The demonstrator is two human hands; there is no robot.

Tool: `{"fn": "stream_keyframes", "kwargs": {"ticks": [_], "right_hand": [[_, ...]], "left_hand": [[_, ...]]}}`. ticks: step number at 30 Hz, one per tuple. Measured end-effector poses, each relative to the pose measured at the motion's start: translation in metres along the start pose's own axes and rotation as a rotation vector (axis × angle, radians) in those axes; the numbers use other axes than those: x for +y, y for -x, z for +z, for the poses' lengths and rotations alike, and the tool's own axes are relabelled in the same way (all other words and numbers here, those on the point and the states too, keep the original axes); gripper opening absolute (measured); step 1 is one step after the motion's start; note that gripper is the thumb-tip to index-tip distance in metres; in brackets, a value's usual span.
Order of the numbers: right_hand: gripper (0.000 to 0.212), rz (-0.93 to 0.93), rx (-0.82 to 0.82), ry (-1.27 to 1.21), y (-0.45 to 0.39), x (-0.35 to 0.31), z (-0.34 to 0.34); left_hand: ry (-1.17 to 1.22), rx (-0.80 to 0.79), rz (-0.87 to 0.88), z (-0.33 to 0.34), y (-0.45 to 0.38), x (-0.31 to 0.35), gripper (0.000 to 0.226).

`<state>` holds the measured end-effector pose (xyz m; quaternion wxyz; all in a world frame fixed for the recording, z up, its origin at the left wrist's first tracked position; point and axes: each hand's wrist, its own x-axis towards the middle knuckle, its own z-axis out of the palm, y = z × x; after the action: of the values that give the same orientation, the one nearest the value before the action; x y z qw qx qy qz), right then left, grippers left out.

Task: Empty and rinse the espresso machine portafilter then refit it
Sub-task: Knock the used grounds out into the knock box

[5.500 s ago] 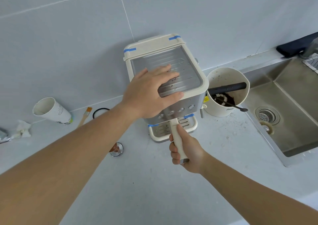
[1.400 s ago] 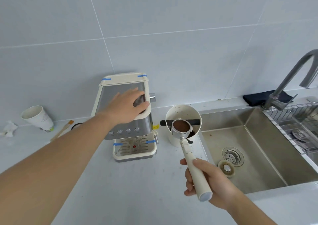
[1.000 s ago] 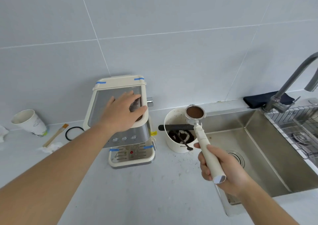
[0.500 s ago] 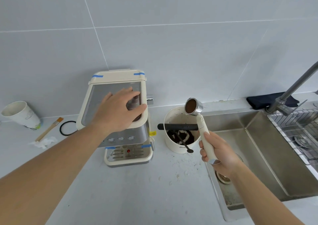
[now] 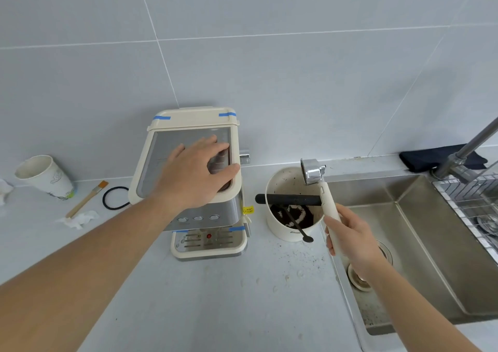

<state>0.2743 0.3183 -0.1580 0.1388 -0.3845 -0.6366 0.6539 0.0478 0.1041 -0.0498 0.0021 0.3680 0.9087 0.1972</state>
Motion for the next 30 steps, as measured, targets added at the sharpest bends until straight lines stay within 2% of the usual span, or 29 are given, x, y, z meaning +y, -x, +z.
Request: {"fn": "stream_keyframes", "kwargs": {"ticks": [4, 11, 23, 30], "right_hand": [[0.049, -0.067, 0.051, 0.151, -0.002, 0.004, 0.002], [0.051, -0.121, 0.059, 0.38, -0.002, 0.006, 0.005], [0.055, -0.228, 0.137, 0.548, -0.007, 0.031, 0.009], [0.053, -0.204, 0.125, 0.62, -0.012, 0.037, 0.011]], "left_hand": [[-0.008, 0.003, 0.009, 0.0, 0.0, 0.0, 0.055], [-0.005, -0.006, 0.009, 0.003, -0.002, -0.005, 0.062], [-0.008, -0.001, 0.01, 0.003, -0.003, -0.004, 0.06], [-0.015, -0.007, 0.0, 0.003, -0.002, -0.004, 0.059]]}}
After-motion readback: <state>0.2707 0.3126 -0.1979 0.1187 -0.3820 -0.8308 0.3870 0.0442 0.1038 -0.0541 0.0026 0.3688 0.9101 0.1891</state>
